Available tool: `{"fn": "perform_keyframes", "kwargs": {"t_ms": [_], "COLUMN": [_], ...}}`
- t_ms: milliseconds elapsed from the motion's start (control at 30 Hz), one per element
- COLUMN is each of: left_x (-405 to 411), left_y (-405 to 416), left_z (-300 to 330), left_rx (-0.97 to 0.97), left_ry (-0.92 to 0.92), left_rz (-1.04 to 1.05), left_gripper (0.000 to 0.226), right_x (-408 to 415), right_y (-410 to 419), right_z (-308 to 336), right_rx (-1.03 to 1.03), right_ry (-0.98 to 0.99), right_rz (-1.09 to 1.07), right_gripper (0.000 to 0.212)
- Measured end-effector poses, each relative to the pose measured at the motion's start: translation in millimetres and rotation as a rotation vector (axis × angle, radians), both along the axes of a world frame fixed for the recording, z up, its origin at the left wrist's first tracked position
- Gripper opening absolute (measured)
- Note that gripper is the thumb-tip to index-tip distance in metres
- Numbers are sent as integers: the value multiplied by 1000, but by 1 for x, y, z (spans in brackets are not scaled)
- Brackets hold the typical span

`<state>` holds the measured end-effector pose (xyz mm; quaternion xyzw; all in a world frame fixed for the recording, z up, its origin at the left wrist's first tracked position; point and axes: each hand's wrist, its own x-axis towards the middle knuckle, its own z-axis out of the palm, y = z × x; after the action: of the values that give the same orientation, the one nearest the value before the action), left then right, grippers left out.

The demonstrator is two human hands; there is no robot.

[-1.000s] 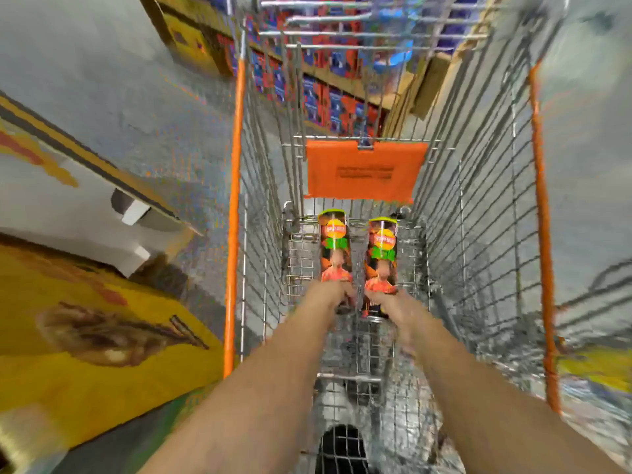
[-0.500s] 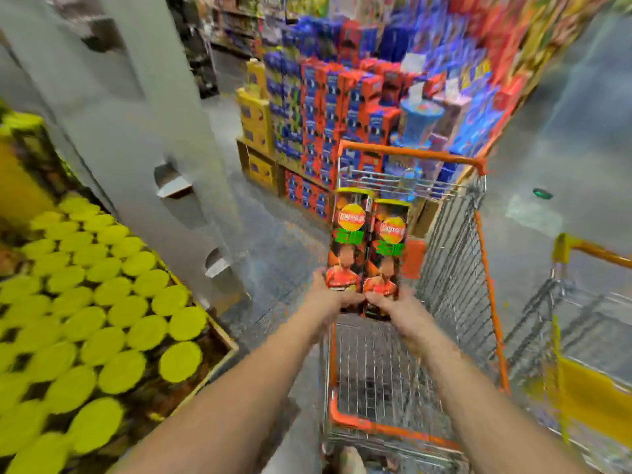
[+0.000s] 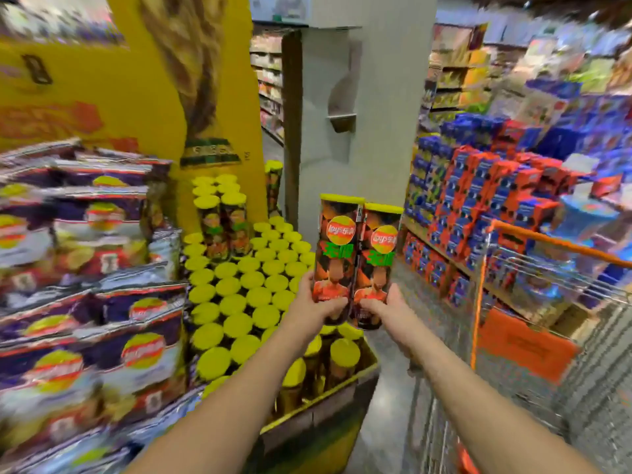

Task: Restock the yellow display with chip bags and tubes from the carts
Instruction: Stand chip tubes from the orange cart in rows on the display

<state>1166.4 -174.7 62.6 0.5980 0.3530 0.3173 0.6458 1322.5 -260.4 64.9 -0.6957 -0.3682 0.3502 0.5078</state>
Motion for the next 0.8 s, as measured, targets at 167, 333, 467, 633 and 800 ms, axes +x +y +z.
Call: {"fn": "perform_keyframes", "kwargs": {"t_ms": [167, 333, 467, 633, 800], "left_x": [-56, -81, -78, -67, -63], "left_y": [39, 91, 146, 220, 277], "left_z": [0, -7, -5, -12, -29], "left_rx": [58, 79, 73, 62, 22], "left_ry": [117, 264, 365, 394, 436], "left_rz": [155, 284, 379, 469, 534], "left_gripper": [68, 71, 69, 77, 77], "right_x": [-44, -61, -61, -55, -53], "right_y": [61, 133, 198, 286, 349], "right_z": [-7, -18, -24, -37, -55], "right_rx": [-14, -83, -96, -93, -90], "right_ry": [-72, -168, -214, -169, -157], "right_rz": [158, 308, 348, 424, 444], "right_gripper": [44, 68, 78, 74, 73]}}
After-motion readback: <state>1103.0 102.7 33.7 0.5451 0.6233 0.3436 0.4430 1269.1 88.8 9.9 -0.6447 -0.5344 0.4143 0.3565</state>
